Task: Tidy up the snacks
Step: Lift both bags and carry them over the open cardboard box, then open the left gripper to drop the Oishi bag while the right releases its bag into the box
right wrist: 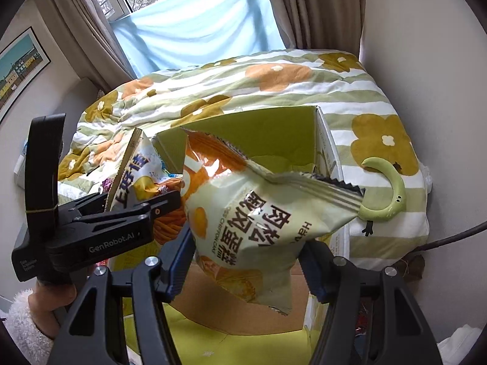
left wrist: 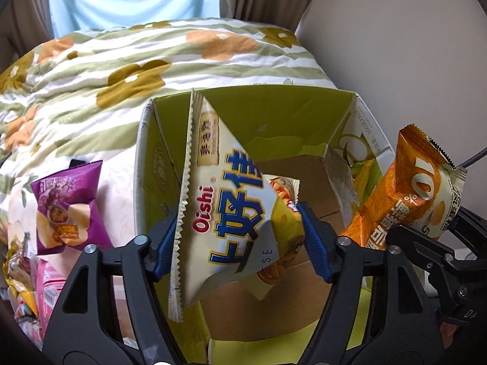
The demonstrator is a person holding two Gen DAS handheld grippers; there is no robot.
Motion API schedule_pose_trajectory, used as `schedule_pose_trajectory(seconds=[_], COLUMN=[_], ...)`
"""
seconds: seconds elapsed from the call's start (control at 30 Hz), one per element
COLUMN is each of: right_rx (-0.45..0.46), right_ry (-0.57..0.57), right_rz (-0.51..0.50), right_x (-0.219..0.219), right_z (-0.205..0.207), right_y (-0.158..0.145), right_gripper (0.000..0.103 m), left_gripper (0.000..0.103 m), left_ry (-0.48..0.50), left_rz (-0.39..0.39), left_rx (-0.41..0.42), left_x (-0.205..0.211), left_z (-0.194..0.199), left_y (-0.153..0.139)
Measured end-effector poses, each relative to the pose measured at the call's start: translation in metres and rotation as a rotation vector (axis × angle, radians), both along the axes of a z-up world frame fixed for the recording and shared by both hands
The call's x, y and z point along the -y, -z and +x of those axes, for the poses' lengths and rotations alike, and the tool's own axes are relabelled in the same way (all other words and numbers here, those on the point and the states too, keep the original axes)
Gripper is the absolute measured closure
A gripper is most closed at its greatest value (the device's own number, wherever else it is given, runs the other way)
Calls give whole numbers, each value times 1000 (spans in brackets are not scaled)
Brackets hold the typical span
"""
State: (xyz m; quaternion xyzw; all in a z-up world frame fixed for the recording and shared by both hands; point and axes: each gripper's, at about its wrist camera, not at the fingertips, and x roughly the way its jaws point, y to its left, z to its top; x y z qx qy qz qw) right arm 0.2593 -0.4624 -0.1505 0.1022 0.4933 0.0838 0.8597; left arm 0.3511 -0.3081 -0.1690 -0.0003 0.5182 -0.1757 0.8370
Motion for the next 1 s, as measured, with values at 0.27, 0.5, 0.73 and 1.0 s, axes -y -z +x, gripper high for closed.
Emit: schedule_pose_trajectory(seconds=[0.27, 0.5, 0.73, 1.0], right_rx=[-29, -16, -65, -76], right_ry=[33, 35, -8, 16], right_rz=[-5, 5, -26, -15], right_x=[1, -2, -10, -8], right_z=[3, 13, 48, 62], right_y=[4, -1, 15, 39], right_gripper=[44, 43, 43, 13], left_gripper=[0, 0, 0, 0], left_ry=[4, 18, 7, -28], left_rz=[89, 106, 104, 135], left_rx=[67, 80, 85, 83], left_x=[-14, -35, -43, -54], left_z=[-15, -41, -53, -56], left_y=[-10, -22, -25, -21])
